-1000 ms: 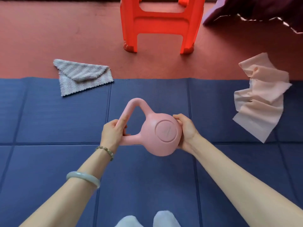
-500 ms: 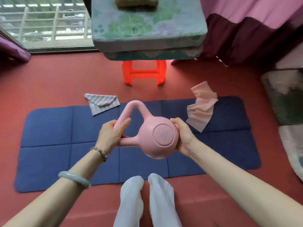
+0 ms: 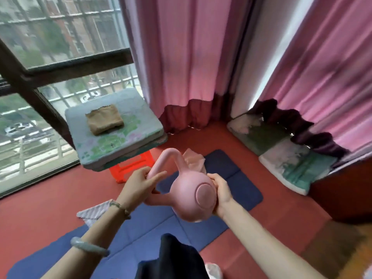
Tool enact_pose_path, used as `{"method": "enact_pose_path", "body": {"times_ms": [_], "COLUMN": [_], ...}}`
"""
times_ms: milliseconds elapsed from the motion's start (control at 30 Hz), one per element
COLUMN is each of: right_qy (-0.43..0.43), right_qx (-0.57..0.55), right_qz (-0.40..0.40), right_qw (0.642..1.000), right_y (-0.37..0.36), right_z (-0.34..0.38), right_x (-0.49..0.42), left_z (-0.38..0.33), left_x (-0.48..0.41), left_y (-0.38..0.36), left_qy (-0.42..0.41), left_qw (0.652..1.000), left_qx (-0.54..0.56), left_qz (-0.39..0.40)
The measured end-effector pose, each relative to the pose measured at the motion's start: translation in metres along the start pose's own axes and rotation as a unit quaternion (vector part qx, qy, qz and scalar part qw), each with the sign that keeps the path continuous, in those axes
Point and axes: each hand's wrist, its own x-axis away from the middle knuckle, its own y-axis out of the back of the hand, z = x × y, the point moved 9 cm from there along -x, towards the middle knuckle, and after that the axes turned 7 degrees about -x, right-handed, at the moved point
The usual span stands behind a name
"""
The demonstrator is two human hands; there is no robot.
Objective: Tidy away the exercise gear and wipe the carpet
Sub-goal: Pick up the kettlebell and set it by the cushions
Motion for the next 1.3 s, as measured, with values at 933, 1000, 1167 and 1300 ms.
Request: {"method": "enact_pose_path", "body": {"times_ms": [933,1000,1167,1300], "right_qy": [0.113,0.128,0.135,0.128], "right_qx": [-0.007,0.003,0.014,0.001], "right_qz": [-0.074,-0.079,-0.076,-0.079], "right_qw": [0.991,0.989,0.988,0.989], "right_y": [0.397,0.407,0.428,0.447], "right_z": [0.286,0.309,0.373,0.426], "right_x": [0.061,0.050,0.000,-0.049], "left_z": [-0.258,-0.273,-0.304,-0.339], "left_x": [-0.039,-0.056,-0.118,-0.176], "left_y": [-0.430,-0.448,-0.494,-0.524], "left_qy": [0.016,0.011,0.015,0.020], "left_qw": [0.989,0.988,0.985,0.985], "left_qx": [0.077,0.073,0.116,0.113], "left_qz": [0.128,0.132,0.130,0.129]}}
